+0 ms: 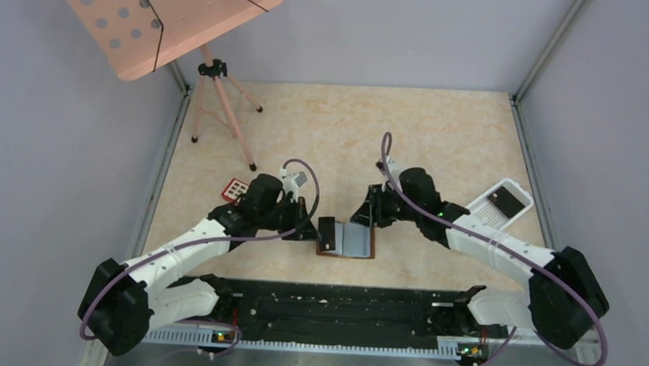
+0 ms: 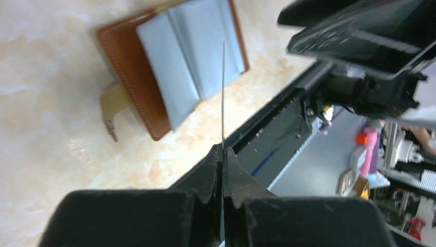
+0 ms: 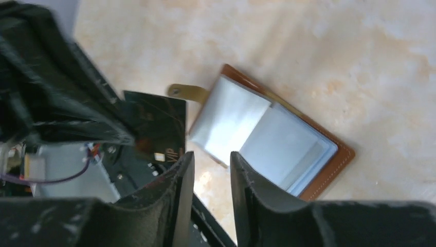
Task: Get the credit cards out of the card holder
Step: Place the credit card in the storage box.
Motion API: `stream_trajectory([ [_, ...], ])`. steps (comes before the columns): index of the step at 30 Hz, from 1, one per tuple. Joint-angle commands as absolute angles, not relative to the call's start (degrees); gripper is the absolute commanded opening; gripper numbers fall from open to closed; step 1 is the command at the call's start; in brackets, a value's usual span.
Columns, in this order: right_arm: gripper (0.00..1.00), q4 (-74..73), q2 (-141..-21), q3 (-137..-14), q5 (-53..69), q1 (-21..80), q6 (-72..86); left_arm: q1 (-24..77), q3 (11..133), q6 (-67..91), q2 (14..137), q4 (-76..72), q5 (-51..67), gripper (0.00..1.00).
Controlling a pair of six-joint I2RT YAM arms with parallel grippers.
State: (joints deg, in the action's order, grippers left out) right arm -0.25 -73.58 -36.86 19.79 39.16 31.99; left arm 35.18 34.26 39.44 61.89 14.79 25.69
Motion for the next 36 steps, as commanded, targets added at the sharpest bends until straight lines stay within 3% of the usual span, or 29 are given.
stream_trajectory([
  [1,0.36,-1.5,-66.8,-41.4,34.6,34.1,23.4,35.0,36.6,33.5,58.2,14.6,34.8,0.0],
  [6,0.45,-1.0,-67.4,-43.2,48.0,32.5,19.4,34.9,36.8,33.0,57.1,13.2,42.7,0.0],
  [13,0.46,3.8,-71.1,-43.0,56.6,32.6,19.9,34.9,36.8,34.1,60.3,10.3,51.7,0.0],
  [24,0.42,5.2,-78.7,-44.4,59.5,38.2,19.6,34.9,37.4,34.7,62.6,8.1,54.2,0.0],
  [32,0.23,11.3,-78.3,-41.8,58.9,39.4,23.0,35.0,38.0,33.0,64.0,9.3,54.3,0.0],
  [36,0.26,11.4,-78.0,-42.0,58.9,39.4,23.2,34.9,37.8,32.8,64.4,9.1,54.9,0.0],
])
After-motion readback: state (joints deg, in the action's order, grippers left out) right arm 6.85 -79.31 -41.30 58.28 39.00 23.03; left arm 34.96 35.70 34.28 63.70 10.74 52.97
